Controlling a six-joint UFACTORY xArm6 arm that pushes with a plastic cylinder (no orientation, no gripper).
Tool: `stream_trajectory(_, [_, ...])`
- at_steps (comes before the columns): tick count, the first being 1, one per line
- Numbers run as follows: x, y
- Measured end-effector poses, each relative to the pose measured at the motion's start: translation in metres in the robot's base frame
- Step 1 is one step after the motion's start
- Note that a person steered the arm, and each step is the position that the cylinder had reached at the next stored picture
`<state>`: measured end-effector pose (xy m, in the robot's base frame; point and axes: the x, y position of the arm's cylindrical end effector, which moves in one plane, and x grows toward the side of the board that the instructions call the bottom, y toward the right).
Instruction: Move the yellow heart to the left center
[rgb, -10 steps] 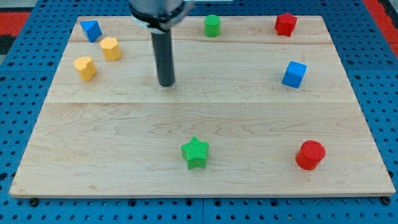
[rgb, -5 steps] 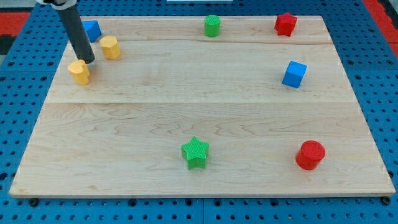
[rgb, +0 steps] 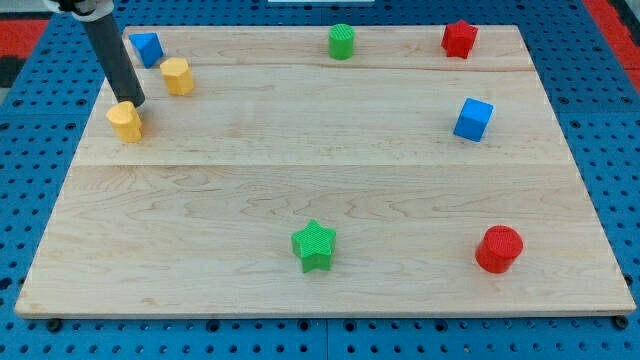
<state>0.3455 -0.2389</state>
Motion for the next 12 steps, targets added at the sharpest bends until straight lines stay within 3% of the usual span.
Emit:
stream_trajectory(8, [0.000,0.018])
stream_trajectory(12, [-0.003,-0.006])
